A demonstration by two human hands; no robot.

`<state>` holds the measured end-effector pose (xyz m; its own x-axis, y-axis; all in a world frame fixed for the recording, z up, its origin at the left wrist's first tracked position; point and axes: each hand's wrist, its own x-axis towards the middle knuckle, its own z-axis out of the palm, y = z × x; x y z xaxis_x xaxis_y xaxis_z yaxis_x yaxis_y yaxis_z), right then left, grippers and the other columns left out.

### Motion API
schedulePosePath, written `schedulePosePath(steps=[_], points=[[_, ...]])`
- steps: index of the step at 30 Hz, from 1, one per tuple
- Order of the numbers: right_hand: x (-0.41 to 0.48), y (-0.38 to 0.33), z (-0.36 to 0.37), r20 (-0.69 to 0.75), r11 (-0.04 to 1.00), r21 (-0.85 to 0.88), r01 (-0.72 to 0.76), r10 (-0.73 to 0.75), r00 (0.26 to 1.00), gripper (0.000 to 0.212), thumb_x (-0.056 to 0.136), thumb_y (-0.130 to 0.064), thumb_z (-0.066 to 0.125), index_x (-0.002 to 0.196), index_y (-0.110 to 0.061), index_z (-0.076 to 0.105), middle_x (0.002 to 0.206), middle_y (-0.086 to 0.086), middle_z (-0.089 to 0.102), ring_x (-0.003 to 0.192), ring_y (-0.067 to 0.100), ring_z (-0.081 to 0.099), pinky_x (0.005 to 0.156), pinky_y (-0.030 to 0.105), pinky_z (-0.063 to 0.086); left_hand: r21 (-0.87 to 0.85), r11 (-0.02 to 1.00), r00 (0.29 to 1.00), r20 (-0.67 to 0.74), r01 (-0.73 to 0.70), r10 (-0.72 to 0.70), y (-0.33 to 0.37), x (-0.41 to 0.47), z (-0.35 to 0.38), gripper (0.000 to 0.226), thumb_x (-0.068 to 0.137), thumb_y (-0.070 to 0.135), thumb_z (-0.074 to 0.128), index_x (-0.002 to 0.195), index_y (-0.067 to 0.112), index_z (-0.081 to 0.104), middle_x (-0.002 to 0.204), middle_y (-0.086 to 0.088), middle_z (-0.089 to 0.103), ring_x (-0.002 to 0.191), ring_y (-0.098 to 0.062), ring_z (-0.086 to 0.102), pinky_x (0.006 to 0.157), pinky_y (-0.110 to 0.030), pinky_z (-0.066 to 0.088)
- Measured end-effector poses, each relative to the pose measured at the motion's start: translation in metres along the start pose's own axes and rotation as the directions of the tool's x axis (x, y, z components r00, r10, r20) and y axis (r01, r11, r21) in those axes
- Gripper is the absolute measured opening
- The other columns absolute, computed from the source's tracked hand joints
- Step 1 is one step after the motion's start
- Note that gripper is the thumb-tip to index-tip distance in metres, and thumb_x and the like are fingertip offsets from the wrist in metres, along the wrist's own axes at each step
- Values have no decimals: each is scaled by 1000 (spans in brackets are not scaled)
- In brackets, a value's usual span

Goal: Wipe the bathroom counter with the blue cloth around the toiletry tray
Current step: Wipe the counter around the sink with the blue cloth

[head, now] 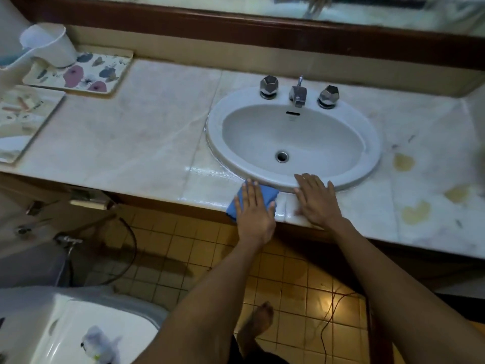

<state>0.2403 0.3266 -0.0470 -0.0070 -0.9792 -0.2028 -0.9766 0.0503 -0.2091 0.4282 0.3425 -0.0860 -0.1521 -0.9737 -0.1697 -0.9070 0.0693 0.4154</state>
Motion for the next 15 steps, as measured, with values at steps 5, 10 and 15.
schedulePosePath(steps=[5, 10, 15], points=[[3, -1, 3, -21, 999, 43, -11, 12, 1000, 49, 103, -35, 23, 149, -23, 35, 153, 1, 39, 144, 22, 29, 116, 58, 17, 127, 941, 945, 145, -313, 294, -54, 12, -21, 71, 104, 58, 17, 160, 20, -4, 168, -2, -12, 154, -15, -14, 126, -45, 0], [-1, -2, 14, -77, 1000, 12, 2, -1, 997, 53, 100, -36, 21, 147, -18, 37, 148, 4, 43, 141, 26, 33, 113, 62, 21, 187, 924, 942, 94, -334, 322, -130, 31, -55, 65, 106, 54, 19, 161, 24, 2, 169, 3, -3, 154, -11, -8, 126, -45, 6], [2, -2, 14, -73, 1000, 18, 5, -4, 997, 52, 102, -34, 24, 150, -18, 34, 153, 5, 39, 144, 27, 29, 115, 61, 17, 48, 997, 985, -166, 57, -48, -76, 24, -24, 66, 106, 51, 19, 160, 15, 9, 169, -5, 3, 155, -18, -2, 125, -45, 1]])
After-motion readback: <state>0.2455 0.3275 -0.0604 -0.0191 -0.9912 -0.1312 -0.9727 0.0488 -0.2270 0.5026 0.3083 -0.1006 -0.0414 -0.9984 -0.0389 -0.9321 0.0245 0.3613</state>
